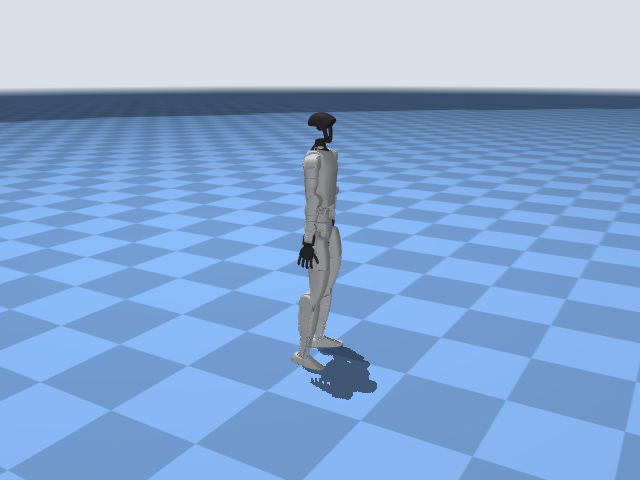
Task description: In place motions
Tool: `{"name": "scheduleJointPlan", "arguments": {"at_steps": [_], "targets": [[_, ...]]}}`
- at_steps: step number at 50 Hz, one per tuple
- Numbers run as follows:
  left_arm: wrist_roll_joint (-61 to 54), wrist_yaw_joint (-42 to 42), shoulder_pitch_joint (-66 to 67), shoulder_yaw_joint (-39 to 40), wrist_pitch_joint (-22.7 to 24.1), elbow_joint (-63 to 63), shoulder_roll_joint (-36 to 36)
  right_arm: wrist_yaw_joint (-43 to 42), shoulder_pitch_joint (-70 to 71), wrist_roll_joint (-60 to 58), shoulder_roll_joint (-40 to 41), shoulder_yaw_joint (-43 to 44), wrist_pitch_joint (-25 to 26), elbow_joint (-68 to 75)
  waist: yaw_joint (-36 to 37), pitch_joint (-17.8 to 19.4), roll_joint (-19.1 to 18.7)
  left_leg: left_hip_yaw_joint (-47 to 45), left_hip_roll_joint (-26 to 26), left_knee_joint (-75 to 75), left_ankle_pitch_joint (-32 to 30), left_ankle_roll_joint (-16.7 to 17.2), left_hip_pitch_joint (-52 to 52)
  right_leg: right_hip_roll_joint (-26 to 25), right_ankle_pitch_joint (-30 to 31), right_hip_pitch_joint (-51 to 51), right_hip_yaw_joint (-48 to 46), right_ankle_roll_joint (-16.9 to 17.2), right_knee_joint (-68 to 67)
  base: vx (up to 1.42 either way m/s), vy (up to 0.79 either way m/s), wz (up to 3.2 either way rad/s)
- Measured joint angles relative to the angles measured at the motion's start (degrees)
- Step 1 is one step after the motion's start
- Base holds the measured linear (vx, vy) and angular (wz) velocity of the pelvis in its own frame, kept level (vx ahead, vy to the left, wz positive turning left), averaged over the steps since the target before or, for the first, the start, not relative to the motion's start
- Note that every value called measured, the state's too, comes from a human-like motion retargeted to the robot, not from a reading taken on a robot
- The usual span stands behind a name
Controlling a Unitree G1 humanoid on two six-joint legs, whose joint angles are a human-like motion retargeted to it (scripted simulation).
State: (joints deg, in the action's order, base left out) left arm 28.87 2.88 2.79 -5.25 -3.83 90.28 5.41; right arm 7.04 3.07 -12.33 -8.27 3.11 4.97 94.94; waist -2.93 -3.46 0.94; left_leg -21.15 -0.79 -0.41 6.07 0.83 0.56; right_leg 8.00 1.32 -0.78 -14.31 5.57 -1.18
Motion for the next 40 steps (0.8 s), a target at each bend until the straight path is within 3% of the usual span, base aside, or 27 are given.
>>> {"name": "scheduleJointPlan", "arguments": {"at_steps": [12,20,33,36,40], "targets": [[0.7,0.4,0.9,0.2,-0.1,-3.3,0.4,0.1,-1.0,-1.4,-0.2,1.0,-0.8,-2.9,-0.3,1.4,0.1,-0.2,0.0,0.0,0.1,-0.1,0.7,0.1,0.4,0.2,0.7,0.1,-0.3,0.00,0.00,-0.02],[-3.4,-2.4,3.4,4.6,1.3,-5.8,0.6,-6.4,-5.9,-5.0,-2.3,4.2,-3.3,-7.6,-1.2,2.5,-0.3,0.7,0.1,0.1,-0.2,-0.1,0.4,0.2,0.2,-0.2,-0.2,0.1,-0.3,0.00,0.01,0.09],[-2.2,-2.6,2.9,6.6,0.6,-3.9,2.8,-0.6,-11.3,5.1,-5.0,13.2,1.9,2.3,-0.2,3.4,-0.2,2.9,-0.3,1.1,-0.7,-0.1,-1.3,0.2,0.1,-0.7,-1.1,-0.3,0.6,0.00,0.00,0.06],[-1.8,-2.4,2.0,6.8,1.1,-5.0,3.5,0.5,-11.9,6.7,-4.0,13.6,2.4,2.5,0.0,3.3,1.0,4.9,-0.4,4.7,2.2,0.5,-3.4,0.9,0.3,-0.3,-1.1,-0.2,0.9,-0.03,0.02,0.41],[-2.5,-2.2,-0.8,5.3,1.5,-5.9,4.5,1.2,-12.0,6.2,-2.2,13.6,0.7,0.0,3.4,6.0,3.4,13.9,-4.2,10.5,3.8,-3.1,-6.3,2.8,0.5,-1.0,-0.3,0.2,1.0,-0.06,0.04,0.05]]}}
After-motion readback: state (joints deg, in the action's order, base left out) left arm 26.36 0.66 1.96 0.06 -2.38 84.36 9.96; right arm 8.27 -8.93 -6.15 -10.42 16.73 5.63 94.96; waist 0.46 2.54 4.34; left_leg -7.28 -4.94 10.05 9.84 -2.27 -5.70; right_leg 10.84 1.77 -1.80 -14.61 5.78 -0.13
